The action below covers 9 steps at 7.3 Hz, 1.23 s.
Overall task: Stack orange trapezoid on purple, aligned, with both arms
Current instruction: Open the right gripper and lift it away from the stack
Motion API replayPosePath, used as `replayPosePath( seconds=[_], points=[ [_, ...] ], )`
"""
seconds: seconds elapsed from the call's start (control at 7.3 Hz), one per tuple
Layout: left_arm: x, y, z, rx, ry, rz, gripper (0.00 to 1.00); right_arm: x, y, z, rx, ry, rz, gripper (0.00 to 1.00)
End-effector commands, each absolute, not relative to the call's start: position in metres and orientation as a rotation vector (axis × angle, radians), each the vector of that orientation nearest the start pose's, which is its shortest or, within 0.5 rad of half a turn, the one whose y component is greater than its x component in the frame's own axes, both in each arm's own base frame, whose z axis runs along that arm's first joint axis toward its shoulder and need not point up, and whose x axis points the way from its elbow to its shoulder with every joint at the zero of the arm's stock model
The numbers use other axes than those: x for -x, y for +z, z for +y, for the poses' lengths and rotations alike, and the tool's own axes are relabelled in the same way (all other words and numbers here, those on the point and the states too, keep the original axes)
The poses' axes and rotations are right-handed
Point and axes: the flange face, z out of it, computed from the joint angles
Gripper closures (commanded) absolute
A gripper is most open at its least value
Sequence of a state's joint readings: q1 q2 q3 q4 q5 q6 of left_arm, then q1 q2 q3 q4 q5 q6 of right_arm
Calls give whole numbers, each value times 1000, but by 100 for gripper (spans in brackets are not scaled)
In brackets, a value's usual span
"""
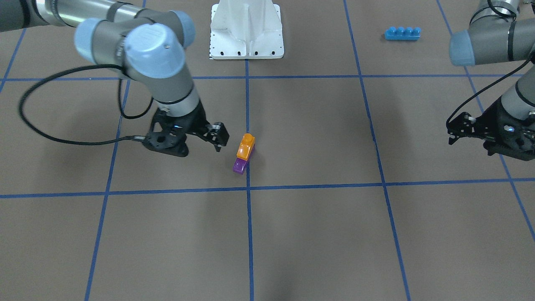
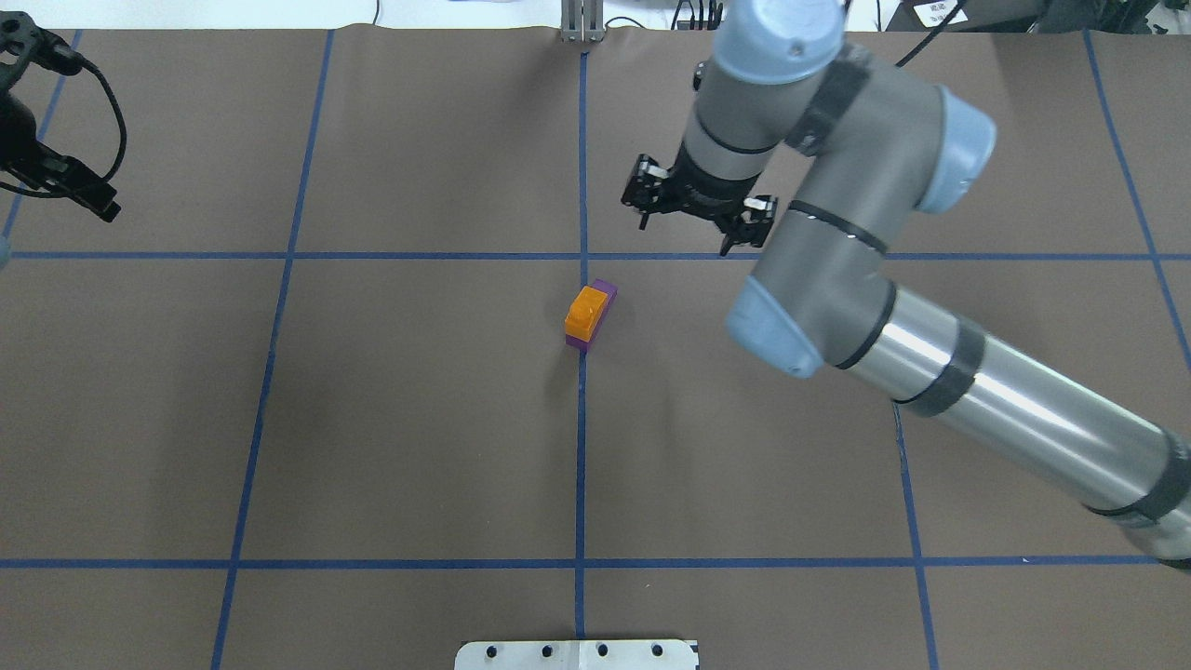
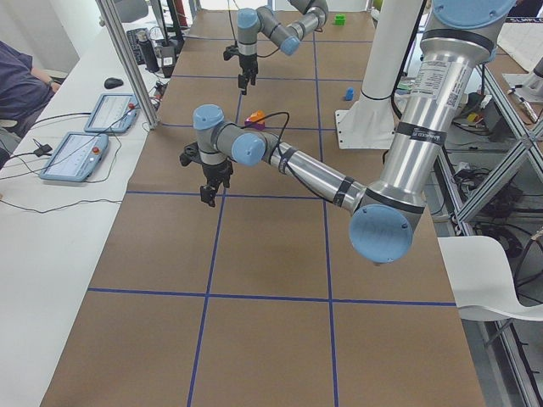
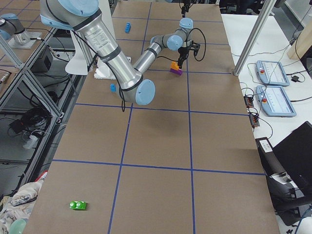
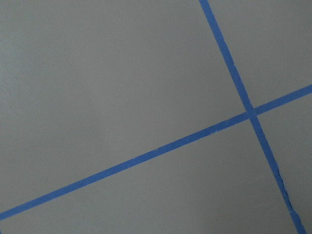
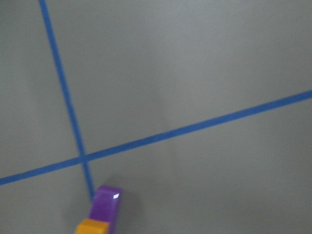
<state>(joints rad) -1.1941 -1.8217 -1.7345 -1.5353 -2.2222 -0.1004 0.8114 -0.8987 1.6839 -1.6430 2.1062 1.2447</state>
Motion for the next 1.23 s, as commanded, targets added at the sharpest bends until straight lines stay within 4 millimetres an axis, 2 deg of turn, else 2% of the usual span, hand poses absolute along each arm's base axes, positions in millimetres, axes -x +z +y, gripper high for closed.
replayPosePath(
  seconds=[0.0,0.14,0.27,0.41,0.55,0.68,0.82,0.96,1.1],
  points=[
    [-79,500,-550,-205,396,722,0,229,344,-579,-20,64,-834,0],
    [-66,512,-544,-189,362,707,0,162,404,-581,-45,-4,-807,0],
    [-63,520,-544,-177,359,703,0,108,460,-564,-21,-14,-820,0],
    [-48,547,-528,-137,327,703,0,59,503,-544,-16,-14,-829,0],
    [-15,569,-514,-149,311,700,0,31,514,-539,-59,-48,-815,0],
    [21,586,-501,-192,369,685,0,24,530,-522,-62,-59,-805,0],
    [44,599,-490,-182,339,678,0,17,555,-520,-54,-50,-785,0],
    [50,617,-488,-150,314,682,0,-14,583,-519,-46,-33,-789,0],
    [53,629,-487,-130,300,683,0,-39,610,-513,-70,-110,-783,0]
  ],
)
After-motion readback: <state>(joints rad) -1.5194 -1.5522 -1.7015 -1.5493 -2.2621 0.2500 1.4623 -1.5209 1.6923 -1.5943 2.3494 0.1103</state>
